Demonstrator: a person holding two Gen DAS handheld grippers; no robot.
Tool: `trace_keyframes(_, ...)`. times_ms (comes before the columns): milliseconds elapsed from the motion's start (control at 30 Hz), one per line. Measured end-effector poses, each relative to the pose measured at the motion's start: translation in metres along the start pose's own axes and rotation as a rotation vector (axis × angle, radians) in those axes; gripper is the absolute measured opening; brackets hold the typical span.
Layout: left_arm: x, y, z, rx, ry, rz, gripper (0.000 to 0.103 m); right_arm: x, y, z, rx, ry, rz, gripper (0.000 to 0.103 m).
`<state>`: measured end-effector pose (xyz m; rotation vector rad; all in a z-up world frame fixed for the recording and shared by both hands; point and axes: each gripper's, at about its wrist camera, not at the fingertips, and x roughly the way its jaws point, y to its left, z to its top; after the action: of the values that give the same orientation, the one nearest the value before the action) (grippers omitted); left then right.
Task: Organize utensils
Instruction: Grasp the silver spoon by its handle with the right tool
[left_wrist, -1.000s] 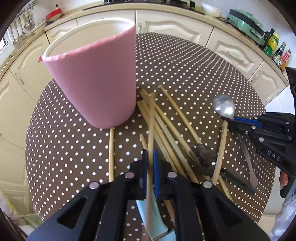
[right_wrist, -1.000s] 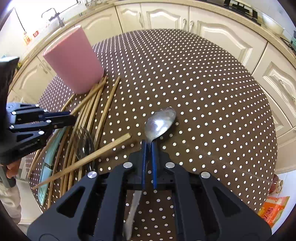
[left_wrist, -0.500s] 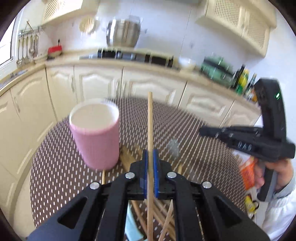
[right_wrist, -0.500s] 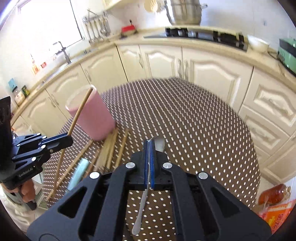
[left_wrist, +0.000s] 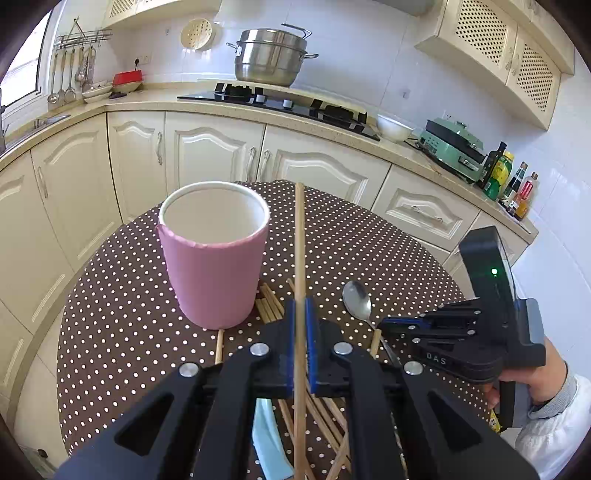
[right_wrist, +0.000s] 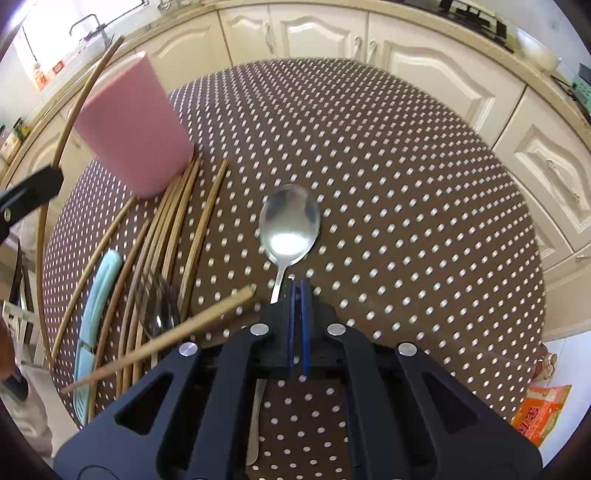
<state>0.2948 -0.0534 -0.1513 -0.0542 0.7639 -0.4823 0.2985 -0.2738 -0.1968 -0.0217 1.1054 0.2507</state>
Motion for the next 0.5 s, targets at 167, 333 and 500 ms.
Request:
trace_keyframes(167, 0.003, 0.008, -0.002, -0.024, 0.005, -0.008, 0.005, 0.000, 0.007, -0.002, -0.021, -0.005, -0.017, 0.044)
trace_keyframes(333, 0.002, 0.014, -0.002, -0.029, 0.007, -0.012, 0.005, -0.006, 0.012, -0.002, -0.023, -0.010, -0.004, 0.044)
trace_keyframes(500, 0.000, 0.016, -0.003, -0.036, 0.006, -0.013, 0.005, -0.004, 0.024, -0.008, -0.095, 0.032, -0.029, 0.043)
